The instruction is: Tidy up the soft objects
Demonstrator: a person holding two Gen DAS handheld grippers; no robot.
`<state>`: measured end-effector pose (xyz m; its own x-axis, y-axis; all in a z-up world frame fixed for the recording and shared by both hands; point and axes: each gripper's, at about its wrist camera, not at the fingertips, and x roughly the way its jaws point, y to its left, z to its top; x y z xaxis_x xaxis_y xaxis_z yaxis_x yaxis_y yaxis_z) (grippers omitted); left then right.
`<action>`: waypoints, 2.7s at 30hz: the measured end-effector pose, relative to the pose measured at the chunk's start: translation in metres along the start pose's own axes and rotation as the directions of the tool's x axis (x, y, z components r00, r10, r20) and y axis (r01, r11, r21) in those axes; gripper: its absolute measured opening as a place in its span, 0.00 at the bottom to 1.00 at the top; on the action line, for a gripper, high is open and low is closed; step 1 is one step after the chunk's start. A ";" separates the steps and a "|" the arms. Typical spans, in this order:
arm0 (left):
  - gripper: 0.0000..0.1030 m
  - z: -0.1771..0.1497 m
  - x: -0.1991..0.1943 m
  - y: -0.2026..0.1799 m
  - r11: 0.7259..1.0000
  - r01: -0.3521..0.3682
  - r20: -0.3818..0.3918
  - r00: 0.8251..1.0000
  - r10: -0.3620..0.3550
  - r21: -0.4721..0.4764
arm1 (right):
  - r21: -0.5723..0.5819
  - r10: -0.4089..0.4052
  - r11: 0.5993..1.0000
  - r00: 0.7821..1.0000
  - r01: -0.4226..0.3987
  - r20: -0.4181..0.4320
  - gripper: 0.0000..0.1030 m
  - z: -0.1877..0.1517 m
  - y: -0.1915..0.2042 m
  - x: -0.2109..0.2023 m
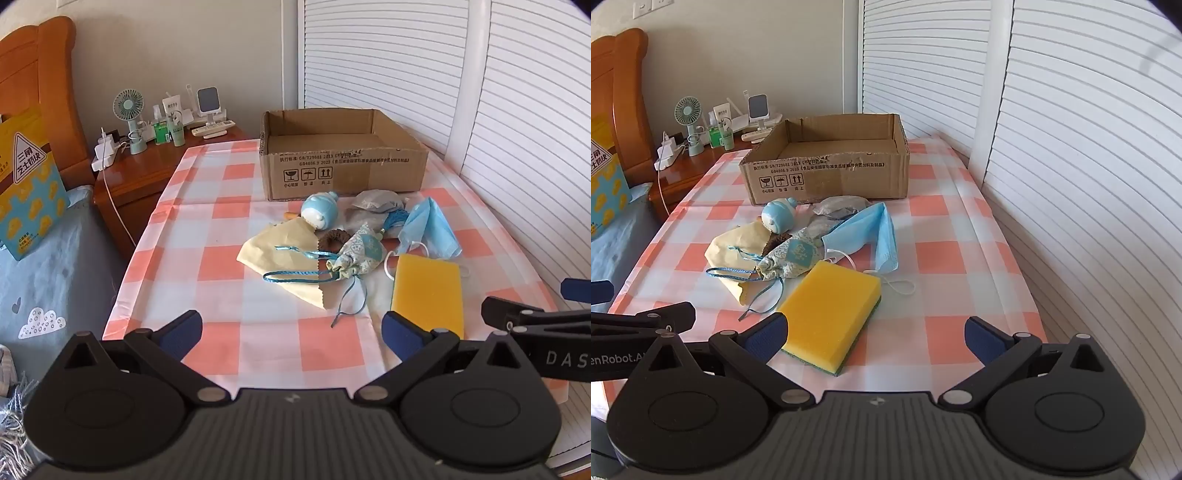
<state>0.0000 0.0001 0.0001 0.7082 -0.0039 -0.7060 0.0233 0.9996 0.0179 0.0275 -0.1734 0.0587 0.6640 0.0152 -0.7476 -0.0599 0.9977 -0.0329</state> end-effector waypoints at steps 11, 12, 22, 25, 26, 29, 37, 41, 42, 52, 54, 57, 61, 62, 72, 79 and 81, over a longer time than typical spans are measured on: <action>1.00 0.000 0.000 0.000 1.000 0.007 -0.001 1.000 -0.007 -0.005 | -0.001 0.000 1.000 1.000 0.000 -0.006 1.00 0.001 0.001 0.002; 1.00 0.000 0.000 0.000 1.000 0.006 -0.003 1.000 -0.006 -0.004 | 0.000 0.000 1.000 1.000 0.000 -0.007 1.00 0.001 0.001 0.002; 0.99 -0.002 0.001 0.002 1.000 0.004 -0.001 1.000 -0.004 -0.003 | 0.000 0.000 1.000 1.000 0.000 -0.007 1.00 0.001 0.002 0.000; 0.99 -0.001 0.002 0.001 1.000 0.003 0.000 1.000 -0.003 -0.002 | -0.001 -0.001 1.000 1.000 0.001 -0.006 1.00 0.001 0.002 -0.001; 0.99 -0.002 0.001 0.001 1.000 0.003 0.001 1.000 -0.003 -0.002 | 0.000 -0.001 1.000 1.000 0.001 -0.007 1.00 0.001 0.002 -0.001; 0.99 -0.003 0.001 0.002 1.000 0.004 0.002 1.000 -0.004 -0.002 | 0.000 0.000 1.000 1.000 0.000 -0.007 1.00 0.001 0.002 -0.001; 0.99 -0.001 -0.001 0.001 1.000 0.002 0.003 1.000 -0.002 -0.004 | -0.001 -0.002 1.000 1.000 0.002 -0.005 1.00 0.001 0.003 -0.002; 0.99 0.000 -0.002 0.002 1.000 0.001 0.004 1.000 -0.001 -0.004 | 0.000 -0.001 1.000 1.000 0.001 -0.005 1.00 0.000 0.002 -0.002; 0.99 0.000 -0.001 0.001 1.000 0.001 0.003 1.000 -0.001 -0.004 | -0.001 -0.002 1.000 1.000 0.002 -0.006 1.00 0.000 0.002 -0.002; 0.99 0.000 -0.002 0.001 1.000 0.001 0.001 1.000 -0.001 -0.004 | -0.002 -0.003 1.000 1.000 0.003 -0.006 1.00 0.002 0.004 -0.002; 0.99 0.000 -0.002 0.001 1.000 0.001 0.002 1.000 -0.001 -0.003 | -0.002 -0.004 1.000 1.000 0.004 -0.006 1.00 0.003 0.005 -0.002; 0.99 0.000 -0.002 0.001 1.000 0.000 0.002 1.000 0.000 -0.004 | -0.004 -0.005 1.000 1.000 0.005 -0.006 1.00 0.003 0.003 -0.001; 0.99 0.000 -0.002 0.001 1.000 0.002 -0.001 1.000 -0.002 -0.004 | -0.004 -0.006 1.000 1.000 0.006 -0.006 1.00 0.003 0.004 -0.003; 0.99 0.001 -0.002 0.002 1.000 0.003 -0.001 1.000 -0.003 -0.004 | -0.004 -0.006 1.000 1.000 0.006 -0.006 1.00 0.004 0.005 -0.003; 0.99 0.000 -0.002 0.001 1.000 0.002 -0.001 1.000 -0.002 -0.004 | -0.006 -0.009 1.000 1.000 0.009 -0.008 1.00 0.005 0.004 0.003; 0.99 0.001 -0.001 0.001 1.000 0.004 0.000 1.000 -0.004 -0.004 | -0.009 -0.014 1.000 1.000 0.014 -0.012 1.00 0.006 0.007 0.002; 0.99 0.001 0.000 0.002 1.000 0.010 0.001 1.000 -0.010 -0.001 | -0.013 -0.014 1.000 1.000 0.014 -0.015 1.00 0.006 0.007 0.004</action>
<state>0.0010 0.0019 0.0006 0.7087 -0.0137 -0.7054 0.0294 0.9995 0.0102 0.0342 -0.1658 0.0599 0.6533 0.0004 -0.7571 -0.0606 0.9968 -0.0518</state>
